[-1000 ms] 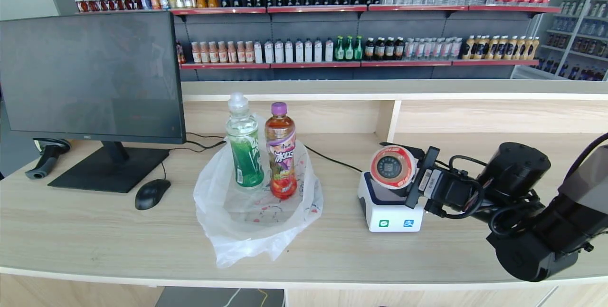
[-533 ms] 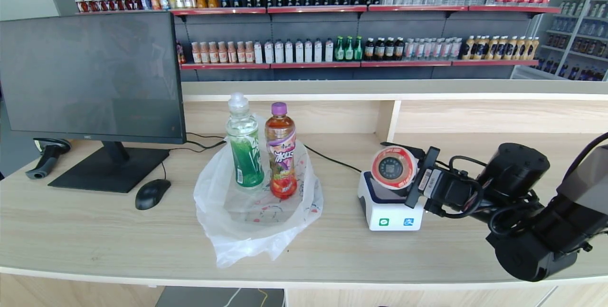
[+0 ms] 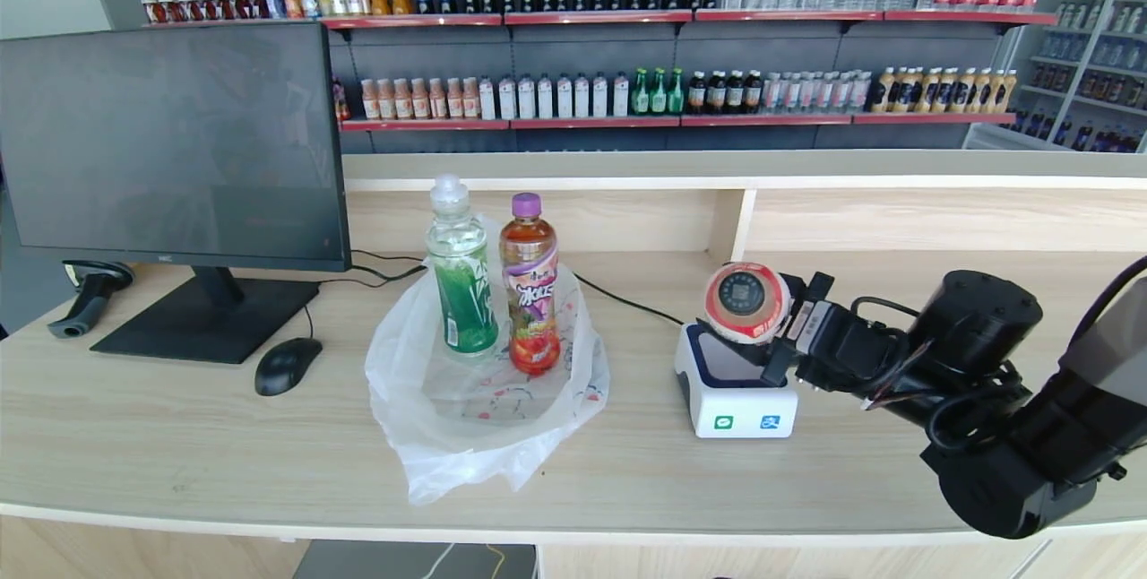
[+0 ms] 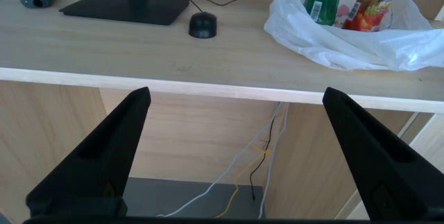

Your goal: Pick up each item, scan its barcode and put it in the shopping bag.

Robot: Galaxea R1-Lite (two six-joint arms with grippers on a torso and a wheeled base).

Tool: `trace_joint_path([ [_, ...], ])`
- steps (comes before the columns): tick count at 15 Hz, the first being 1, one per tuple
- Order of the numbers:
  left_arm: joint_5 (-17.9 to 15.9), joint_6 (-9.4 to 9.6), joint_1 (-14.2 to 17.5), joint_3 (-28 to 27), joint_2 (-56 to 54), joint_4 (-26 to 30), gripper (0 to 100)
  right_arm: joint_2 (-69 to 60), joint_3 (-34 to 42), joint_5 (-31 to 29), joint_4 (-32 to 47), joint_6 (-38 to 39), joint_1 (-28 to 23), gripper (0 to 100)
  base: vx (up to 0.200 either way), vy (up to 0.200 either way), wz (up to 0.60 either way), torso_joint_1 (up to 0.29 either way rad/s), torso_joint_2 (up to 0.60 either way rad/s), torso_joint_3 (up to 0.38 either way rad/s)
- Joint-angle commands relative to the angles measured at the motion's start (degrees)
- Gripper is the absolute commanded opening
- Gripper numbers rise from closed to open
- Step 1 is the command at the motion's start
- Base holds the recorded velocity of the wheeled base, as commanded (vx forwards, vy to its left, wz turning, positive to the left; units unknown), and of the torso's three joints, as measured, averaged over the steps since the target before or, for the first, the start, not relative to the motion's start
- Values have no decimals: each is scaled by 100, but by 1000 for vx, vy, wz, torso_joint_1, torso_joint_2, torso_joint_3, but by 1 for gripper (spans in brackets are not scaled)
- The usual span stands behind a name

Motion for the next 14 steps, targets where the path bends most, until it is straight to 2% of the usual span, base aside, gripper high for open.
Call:
trace_joint_path([
  [1, -1, 2, 0, 0, -2, 0, 100, -228, -66, -318, -14, 301, 279, 0, 0, 0, 0, 0, 0, 0],
  [3, -1, 2, 0, 0, -2, 0, 100, -395, -197, -731, -14, 644, 525, 0, 0, 0, 0, 0, 0, 0],
  [7, -1, 2, 0, 0, -2, 0, 100, -773, -57, -1399, -14, 1391, 569, 0, 0, 0, 0, 0, 0, 0],
  [10, -1, 11, 0, 0, -2, 9, 100, -1090, -74, -2181, -14, 2050, 736, 0, 0, 0, 0, 0, 0, 0],
  [11, -1, 2, 0, 0, -2, 9, 100, -1213, -74, -2612, -14, 2454, 911, 0, 0, 0, 0, 0, 0, 0],
  [12, -1, 2, 0, 0, -2, 0, 100, -1397, -74, -3394, -14, 3184, 1149, 0, 0, 0, 0, 0, 0, 0],
  [13, -1, 2, 0, 0, -2, 9, 100, -1433, -74, -3728, -14, 3553, 1201, 0, 0, 0, 0, 0, 0, 0],
  [14, -1, 2, 0, 0, -2, 9, 100, -1433, -118, -3798, -14, 3808, 1201, 0, 0, 0, 0, 0, 0, 0],
])
